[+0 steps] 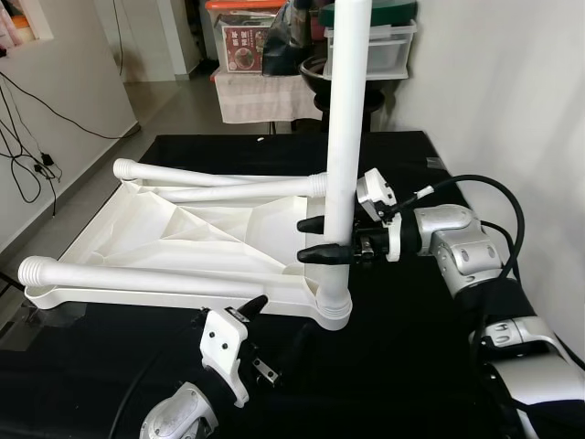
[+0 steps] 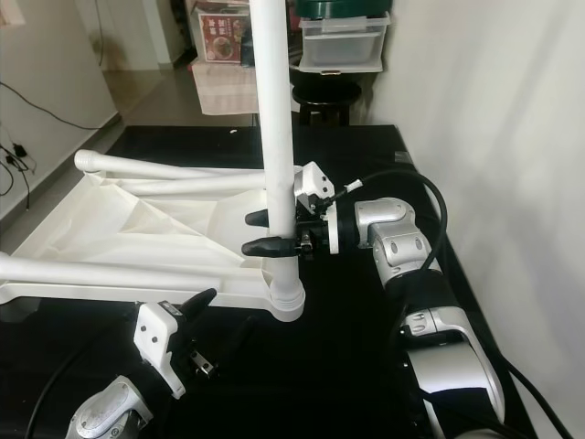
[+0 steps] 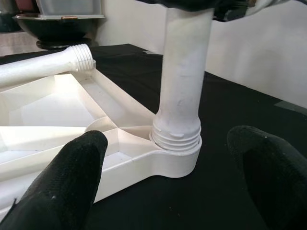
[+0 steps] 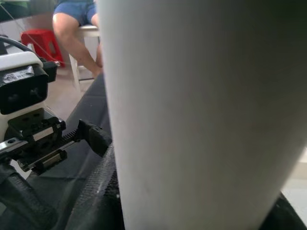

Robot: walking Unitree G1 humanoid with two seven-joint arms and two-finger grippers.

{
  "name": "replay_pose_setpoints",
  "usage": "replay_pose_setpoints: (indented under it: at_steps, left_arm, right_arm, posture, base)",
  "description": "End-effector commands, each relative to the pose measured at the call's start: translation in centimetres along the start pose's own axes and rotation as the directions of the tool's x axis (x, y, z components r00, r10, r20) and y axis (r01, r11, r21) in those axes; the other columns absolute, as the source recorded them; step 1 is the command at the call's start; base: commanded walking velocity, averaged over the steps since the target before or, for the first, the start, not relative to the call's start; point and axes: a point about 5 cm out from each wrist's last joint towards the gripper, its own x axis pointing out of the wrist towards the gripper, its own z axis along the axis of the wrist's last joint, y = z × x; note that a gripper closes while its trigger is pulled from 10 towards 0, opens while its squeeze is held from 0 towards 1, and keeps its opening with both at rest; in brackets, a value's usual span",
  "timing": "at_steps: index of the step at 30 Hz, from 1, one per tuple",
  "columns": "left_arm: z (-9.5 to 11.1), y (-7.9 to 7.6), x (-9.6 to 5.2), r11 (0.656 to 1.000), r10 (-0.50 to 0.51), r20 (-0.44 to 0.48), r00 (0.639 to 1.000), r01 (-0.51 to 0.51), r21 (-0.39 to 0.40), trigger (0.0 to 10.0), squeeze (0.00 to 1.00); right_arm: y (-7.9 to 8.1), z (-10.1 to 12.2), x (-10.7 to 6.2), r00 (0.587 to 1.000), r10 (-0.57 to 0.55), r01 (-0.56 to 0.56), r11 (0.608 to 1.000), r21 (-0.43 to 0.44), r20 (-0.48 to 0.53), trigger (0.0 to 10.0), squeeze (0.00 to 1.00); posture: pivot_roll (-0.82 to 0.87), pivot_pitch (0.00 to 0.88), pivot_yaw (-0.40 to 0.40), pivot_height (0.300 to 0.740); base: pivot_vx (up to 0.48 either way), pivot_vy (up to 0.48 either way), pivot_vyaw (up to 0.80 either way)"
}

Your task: Building children table

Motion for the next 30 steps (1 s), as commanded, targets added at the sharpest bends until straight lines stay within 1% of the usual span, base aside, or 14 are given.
replay_pose_setpoints:
  at_steps: [1, 6, 8, 11, 12, 13, 14, 15, 16, 18, 21, 28, 29, 30]
  left_arm:
    - [0.0, 0.2, -0.2, 1.0, 0.008, -0.014, 1.0, -0.008, 0.005, 10.0, 0.0]
    - [0.0, 0.4, -0.2, 1.0, 0.008, -0.014, 1.0, -0.008, 0.004, 10.0, 0.0]
    - [0.1, 0.5, -0.3, 1.0, 0.008, -0.014, 1.0, -0.008, 0.004, 10.0, 0.0]
    - [0.1, 0.6, -0.4, 1.0, 0.007, -0.014, 1.0, -0.007, 0.005, 10.0, 0.0]
    - [0.1, 0.7, -0.4, 1.0, 0.008, -0.015, 1.0, -0.008, 0.005, 10.0, 0.0]
    - [0.1, 0.7, -0.4, 1.0, 0.008, -0.015, 1.0, -0.008, 0.005, 10.0, 0.0]
    - [0.2, 0.7, -0.5, 1.0, 0.007, -0.015, 1.0, -0.006, 0.006, 10.0, 0.0]
    - [0.2, 0.7, -0.5, 1.0, 0.007, -0.015, 1.0, -0.006, 0.006, 10.0, 0.0]
    - [0.2, 0.8, -0.5, 1.0, 0.005, -0.015, 1.0, -0.005, 0.004, 10.0, 0.0]
    - [0.2, 0.8, -0.4, 1.0, 0.003, -0.016, 1.0, -0.003, 0.004, 10.0, 0.0]
    - [0.1, 0.8, -0.3, 1.0, 0.003, -0.015, 1.0, -0.003, 0.003, 10.0, 0.0]
    - [0.2, 0.9, -0.2, 1.0, 0.01, -0.011, 1.0, -0.01, 0.005, 10.0, 0.0]
    - [0.2, 1.0, -0.2, 1.0, 0.021, -0.008, 1.0, -0.021, 0.007, 10.0, 0.0]
    - [0.2, 1.1, -0.1, 1.0, 0.026, -0.007, 1.0, -0.026, 0.008, 10.0, 0.0]
  right_arm:
    - [0.2, -0.2, 0.4, 0.999, 0.037, -0.037, 0.999, -0.005, -0.009, 0.0, 0.0]
    - [0.0, -0.4, -0.5, 0.997, -0.081, 0.081, 0.996, -0.026, -0.016, 0.0, 0.0]
    - [0.2, -1.0, 0.2, 0.955, -0.297, 0.296, 0.955, 0.027, 0.004, 0.0, 0.0]
    - [0.5, -1.4, 0.6, 0.924, -0.382, 0.381, 0.922, 0.074, 0.005, 0.0, 0.0]
    - [0.3, -2.2, 1.2, 0.791, -0.612, 0.608, 0.784, 0.129, -0.007, 0.0, 0.0]
    - [0.3, -2.2, 1.2, 0.791, -0.612, 0.608, 0.784, 0.129, -0.007, 0.0, 0.0]
    - [1.9, -4.3, 1.7, 0.638, -0.767, 0.767, 0.624, 0.149, -0.074, 0.0, 0.0]
    - [1.9, -4.3, 1.7, 0.638, -0.767, 0.767, 0.624, 0.149, -0.074, 0.0, 0.0]
    - [4.3, -6.6, 3.3, 0.596, -0.792, 0.8, 0.572, 0.179, -0.131, 0.0, 0.0]
    - [5.7, -7.9, 4.1, 0.574, -0.802, 0.817, 0.547, 0.183, -0.165, 0.0, 0.0]
    - [5.8, -8.4, 4.9, 0.611, -0.773, 0.788, 0.575, 0.218, -0.172, 0.0, 0.0]
    - [5.2, -8.1, 4.9, 0.61, -0.774, 0.788, 0.571, 0.23, -0.169, 0.0, 0.0]
    - [4.9, -7.4, 5.2, 0.662, -0.735, 0.746, 0.625, 0.23, -0.146, 10.0, 0.0]
    - [4.6, -6.2, 5.5, 0.747, -0.657, 0.66, 0.713, 0.235, -0.105, 10.0, 1.0]
  posture:
    - [0.04, 0.031, 0.01, 0.74]
    - [0.02, 0.037, 0.018, 0.74]
    - [0.01, 0.045, 0.023, 0.74]
    - [0.01, 0.045, 0.023, 0.74]
    - [0.0, 0.048, 0.033, 0.74]
    - [0.0, 0.048, 0.033, 0.74]
    - [-0.02, 0.058, 0.033, 0.74]
    - [-0.02, 0.058, 0.033, 0.74]
    - [-0.01, 0.055, 0.038, 0.74]
    - [-0.01, 0.047, 0.043, 0.74]
    - [-0.01, 0.045, 0.023, 0.74]
    - [-0.01, 0.044, 0.026, 0.74]
    - [0.0, 0.037, 0.023, 0.74]
    - [0.0, 0.034, 0.019, 0.74]
  base:
    - [0.0, 0.0, 0.0]
    - [0.0, 0.0, 0.0]
    - [0.0, 0.0, 0.0]
    - [0.0, 0.0, 0.0]
    - [0.0, 0.0, 0.0]
    - [0.0, 0.0, 0.0]
    - [0.0, 0.0, 0.0]
    - [0.0, 0.0, 0.0]
    - [0.0, 0.0, 0.0]
    - [0.0, 0.0, 0.0]
    - [0.0, 0.0, 0.0]
    - [0.0, 0.0, 0.0]
    - [0.0, 0.0, 0.0]
    - [0.0, 0.0, 0.0]
